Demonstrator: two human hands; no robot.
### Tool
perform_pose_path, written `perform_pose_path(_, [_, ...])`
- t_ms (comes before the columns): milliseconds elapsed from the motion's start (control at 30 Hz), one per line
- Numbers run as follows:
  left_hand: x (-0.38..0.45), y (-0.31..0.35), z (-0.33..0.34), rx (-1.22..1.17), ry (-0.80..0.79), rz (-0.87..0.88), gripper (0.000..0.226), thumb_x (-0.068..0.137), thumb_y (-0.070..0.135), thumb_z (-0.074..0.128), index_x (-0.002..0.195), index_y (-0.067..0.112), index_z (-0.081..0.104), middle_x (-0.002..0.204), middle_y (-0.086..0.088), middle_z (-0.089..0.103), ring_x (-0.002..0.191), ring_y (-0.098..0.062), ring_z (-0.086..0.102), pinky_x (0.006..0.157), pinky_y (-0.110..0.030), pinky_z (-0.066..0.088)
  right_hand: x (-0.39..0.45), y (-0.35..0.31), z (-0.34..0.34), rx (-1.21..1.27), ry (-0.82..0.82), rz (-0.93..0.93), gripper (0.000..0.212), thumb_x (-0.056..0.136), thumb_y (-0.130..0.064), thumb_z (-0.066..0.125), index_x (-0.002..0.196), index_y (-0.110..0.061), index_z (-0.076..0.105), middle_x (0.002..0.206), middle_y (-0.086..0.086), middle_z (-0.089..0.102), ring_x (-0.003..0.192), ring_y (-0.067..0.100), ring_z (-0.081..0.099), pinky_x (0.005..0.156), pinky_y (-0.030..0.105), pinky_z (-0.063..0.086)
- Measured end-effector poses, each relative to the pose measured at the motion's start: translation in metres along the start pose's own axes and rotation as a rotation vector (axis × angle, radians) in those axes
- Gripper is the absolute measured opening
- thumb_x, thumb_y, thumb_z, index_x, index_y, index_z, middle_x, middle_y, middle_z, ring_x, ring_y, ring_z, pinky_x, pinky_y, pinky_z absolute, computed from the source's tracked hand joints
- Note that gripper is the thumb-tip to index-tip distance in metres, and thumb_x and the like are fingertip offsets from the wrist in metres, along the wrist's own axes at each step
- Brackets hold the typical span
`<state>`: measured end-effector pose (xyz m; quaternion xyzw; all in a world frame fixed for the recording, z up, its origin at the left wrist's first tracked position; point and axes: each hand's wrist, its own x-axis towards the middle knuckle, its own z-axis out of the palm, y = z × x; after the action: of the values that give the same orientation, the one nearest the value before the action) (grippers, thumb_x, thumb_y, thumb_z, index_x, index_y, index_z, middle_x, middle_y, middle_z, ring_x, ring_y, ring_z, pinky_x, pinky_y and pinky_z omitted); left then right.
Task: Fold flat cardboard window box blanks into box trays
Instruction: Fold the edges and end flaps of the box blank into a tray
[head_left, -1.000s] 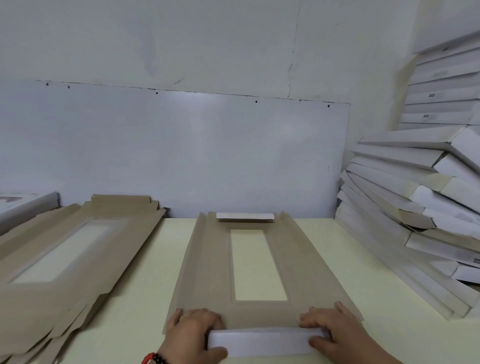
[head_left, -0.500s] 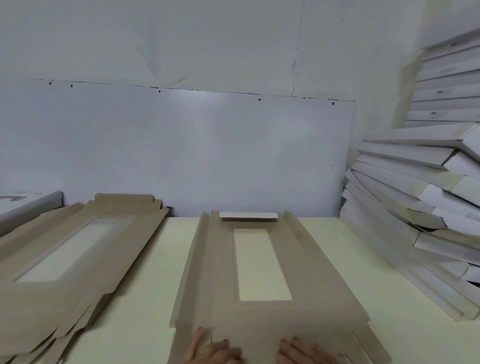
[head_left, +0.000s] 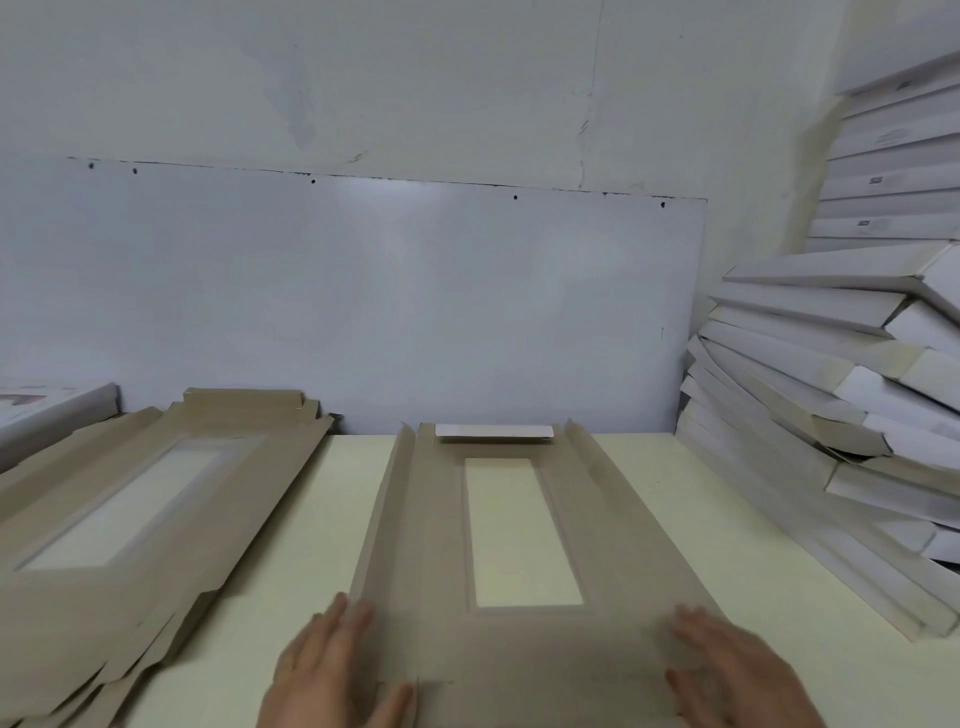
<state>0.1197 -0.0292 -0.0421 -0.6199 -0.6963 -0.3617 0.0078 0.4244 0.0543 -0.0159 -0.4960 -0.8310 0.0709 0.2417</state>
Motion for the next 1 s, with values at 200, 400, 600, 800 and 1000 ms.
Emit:
perform_pose_path(200, [0.041,-0.015,-0.014,-0.143,-0.144,-0.487,0.096,0.074,0.046,0.075,0.151,0.025,0.021,0.143,0.0,0.048,0.12,-0.022,0.053,0.104,-0.034,0.039,0.026,0.055,-0.007,0.218,0.002,0.55,0.073,0.083,-0.04,0.07,0.146,-0.021,0.038,0.141,0.002,0.052,0.126,0.02,0.051,0.103,0.029,0.036])
perform_pose_path(400, [0.061,-0.009,-0.006,-0.255,-0.24,-0.575,0.101,0.071,0.033,0.081,0.151,0.013,0.022,0.119,0.0,0.064,0.107,-0.018,0.06,0.091,-0.026,0.046,0.04,0.046,-0.014,0.38,-0.099,0.605,0.06,0.075,-0.016,0.075,0.13,-0.021,0.053,0.093,-0.004,0.07,0.087,0.012,0.065,0.081,0.031,0.049])
perform_pose_path(600, [0.071,-0.006,-0.011,-0.479,-0.319,-0.661,0.09,0.065,0.011,0.08,0.144,0.01,0.037,0.096,-0.004,0.071,0.083,-0.022,0.069,0.079,-0.035,0.055,0.049,0.047,-0.022,0.454,-0.13,0.547,0.05,0.075,0.001,0.069,0.121,-0.014,0.059,0.095,0.002,0.07,0.087,0.018,0.067,0.075,0.027,0.051])
perform_pose_path(800, [0.068,0.012,-0.008,-0.52,-0.335,-0.524,0.085,0.065,0.016,0.076,0.142,0.019,0.039,0.088,0.001,0.072,0.078,-0.014,0.07,0.074,-0.029,0.055,0.051,0.039,-0.022,0.446,-0.165,0.465,0.065,0.078,-0.006,0.068,0.136,-0.026,0.047,0.1,-0.005,0.068,0.084,0.008,0.066,0.075,0.026,0.052])
perform_pose_path(1000, [0.064,0.036,0.004,-0.187,-0.385,-0.3,0.078,0.085,0.033,0.062,0.15,0.031,0.017,0.112,0.013,0.055,0.096,-0.002,0.06,0.081,-0.01,0.044,0.052,0.01,-0.013,0.082,-0.32,0.248,0.075,0.086,-0.025,0.059,0.148,-0.044,0.02,0.109,-0.003,0.063,0.103,0.008,0.059,0.086,0.023,0.046])
